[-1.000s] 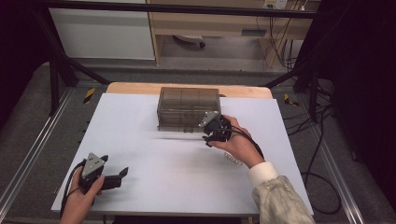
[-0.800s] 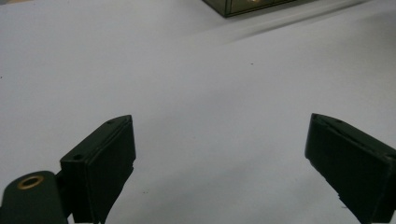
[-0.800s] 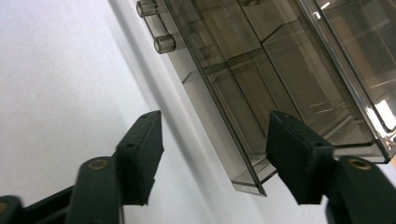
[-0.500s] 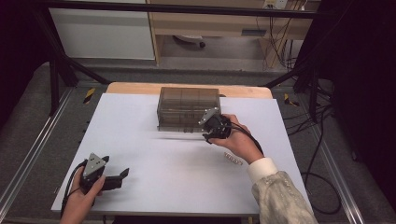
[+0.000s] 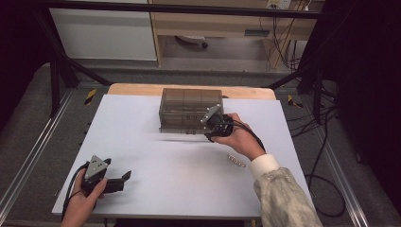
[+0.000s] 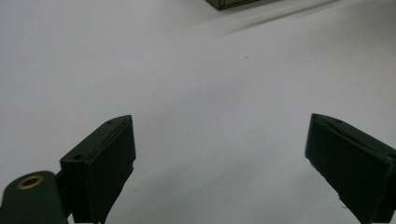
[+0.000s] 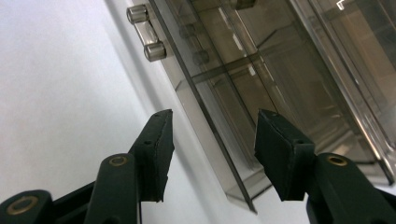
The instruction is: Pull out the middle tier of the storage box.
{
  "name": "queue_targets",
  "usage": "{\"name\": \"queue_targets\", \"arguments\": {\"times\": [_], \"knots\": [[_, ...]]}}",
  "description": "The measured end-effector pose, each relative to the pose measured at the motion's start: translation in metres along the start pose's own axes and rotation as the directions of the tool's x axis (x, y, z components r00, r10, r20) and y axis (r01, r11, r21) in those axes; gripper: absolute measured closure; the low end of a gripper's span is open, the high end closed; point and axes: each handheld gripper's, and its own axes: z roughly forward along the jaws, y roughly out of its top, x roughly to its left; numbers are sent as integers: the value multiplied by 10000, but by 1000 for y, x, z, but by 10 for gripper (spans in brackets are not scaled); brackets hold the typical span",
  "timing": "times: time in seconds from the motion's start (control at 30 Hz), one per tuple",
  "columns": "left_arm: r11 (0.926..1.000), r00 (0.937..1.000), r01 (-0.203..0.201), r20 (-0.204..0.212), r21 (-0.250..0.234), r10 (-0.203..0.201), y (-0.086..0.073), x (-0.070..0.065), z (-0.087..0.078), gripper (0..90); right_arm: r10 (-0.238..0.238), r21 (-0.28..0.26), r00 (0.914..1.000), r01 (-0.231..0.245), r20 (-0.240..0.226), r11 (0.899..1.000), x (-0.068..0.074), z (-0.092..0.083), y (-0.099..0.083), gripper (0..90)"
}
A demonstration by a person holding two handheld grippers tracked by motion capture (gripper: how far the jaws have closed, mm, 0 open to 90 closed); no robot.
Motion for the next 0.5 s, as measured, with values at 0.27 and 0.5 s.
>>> {"name": "queue_targets", "arguments": {"times": [0.27,0.5], "knots": [[10000,10000,46,16,61,-46,0,1,0,75,-110,245,9977,127,-675,9996,-4,14,7,581],[9999,10000,20,26,107,-20,-1,0,1,75,-265,352,9945,302,-1015,9989,-4,20,9,628]]}}
